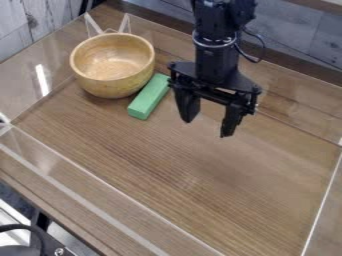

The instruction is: Put green stick into wooden bowl

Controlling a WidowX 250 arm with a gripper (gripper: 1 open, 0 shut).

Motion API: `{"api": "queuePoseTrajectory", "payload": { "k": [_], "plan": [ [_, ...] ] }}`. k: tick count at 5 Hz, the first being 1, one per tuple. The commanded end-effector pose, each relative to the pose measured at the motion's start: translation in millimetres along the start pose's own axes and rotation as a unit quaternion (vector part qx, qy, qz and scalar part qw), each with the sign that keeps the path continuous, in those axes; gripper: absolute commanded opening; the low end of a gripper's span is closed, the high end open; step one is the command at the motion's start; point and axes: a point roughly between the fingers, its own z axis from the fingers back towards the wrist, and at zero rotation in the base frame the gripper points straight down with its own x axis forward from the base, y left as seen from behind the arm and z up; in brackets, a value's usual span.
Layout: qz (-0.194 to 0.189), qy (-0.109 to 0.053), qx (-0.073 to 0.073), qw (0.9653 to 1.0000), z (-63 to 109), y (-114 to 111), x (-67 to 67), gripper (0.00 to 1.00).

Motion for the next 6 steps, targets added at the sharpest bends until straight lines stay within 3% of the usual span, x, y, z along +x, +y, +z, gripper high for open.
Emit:
{"api": "queuePoseTrajectory", "payload": {
  "k": [1, 6],
  "plan": [
    [-0.001, -0.031, -0.003, 0.9995, 14.4, -3.3, 5.2, 1.0],
    [0.008, -0.036, -0.001, 0.9993, 15.5, -1.4, 6.2, 1.0]
  ]
}}
